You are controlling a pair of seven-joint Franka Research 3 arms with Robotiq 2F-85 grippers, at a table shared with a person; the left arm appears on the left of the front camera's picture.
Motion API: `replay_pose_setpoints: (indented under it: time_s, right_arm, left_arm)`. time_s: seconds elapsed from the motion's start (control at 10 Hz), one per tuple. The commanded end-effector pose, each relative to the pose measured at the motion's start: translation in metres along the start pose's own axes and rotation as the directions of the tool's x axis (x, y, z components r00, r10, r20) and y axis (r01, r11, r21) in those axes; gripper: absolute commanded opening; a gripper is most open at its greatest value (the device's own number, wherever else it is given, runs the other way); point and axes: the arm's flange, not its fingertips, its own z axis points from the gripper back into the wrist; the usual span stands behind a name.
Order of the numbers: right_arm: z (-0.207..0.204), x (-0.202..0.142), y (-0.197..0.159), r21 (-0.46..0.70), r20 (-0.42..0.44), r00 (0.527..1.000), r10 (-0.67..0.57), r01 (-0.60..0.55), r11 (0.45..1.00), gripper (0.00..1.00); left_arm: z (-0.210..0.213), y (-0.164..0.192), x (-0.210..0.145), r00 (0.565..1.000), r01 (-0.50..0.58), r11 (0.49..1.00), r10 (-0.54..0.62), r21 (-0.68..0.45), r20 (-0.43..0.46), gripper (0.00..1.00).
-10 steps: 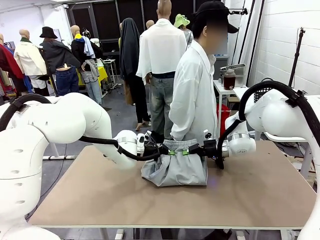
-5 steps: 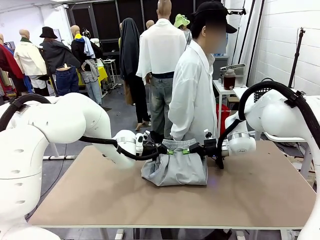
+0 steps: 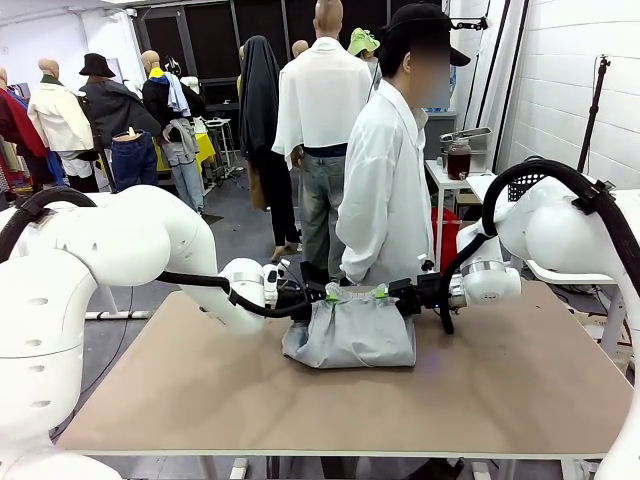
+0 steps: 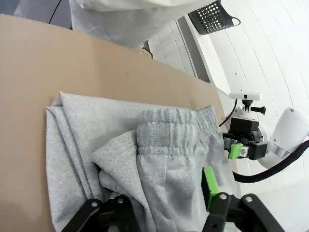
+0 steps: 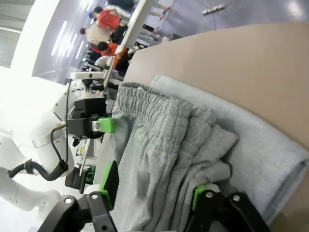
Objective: Fold the training pants.
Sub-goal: Fold the Training pants in half.
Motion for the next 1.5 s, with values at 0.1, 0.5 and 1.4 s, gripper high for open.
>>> replay_pose_setpoints:
  time_s: [0.1,0.5,1.4]
  right_arm:
    - [0.023,0.012,0.024,-0.142,0.016,1.0,-0.021,0.023,0.99,1.0]
    - [0.059,0.029,0.072,-0.307,0.016,0.999,0.031,-0.024,0.952,1.0]
    - [0.067,0.036,0.098,-0.305,0.029,0.995,0.09,-0.077,0.949,1.0]
  left_arm:
    - [0.019,-0.013,0.002,0.997,0.021,1.0,-0.022,0.02,0.07,1.0]
    - [0.071,-0.042,-0.005,0.985,0.066,0.993,-0.08,0.095,0.153,1.0]
    - [0.098,-0.062,0.0,0.979,0.081,0.99,-0.1,0.112,0.175,1.0]
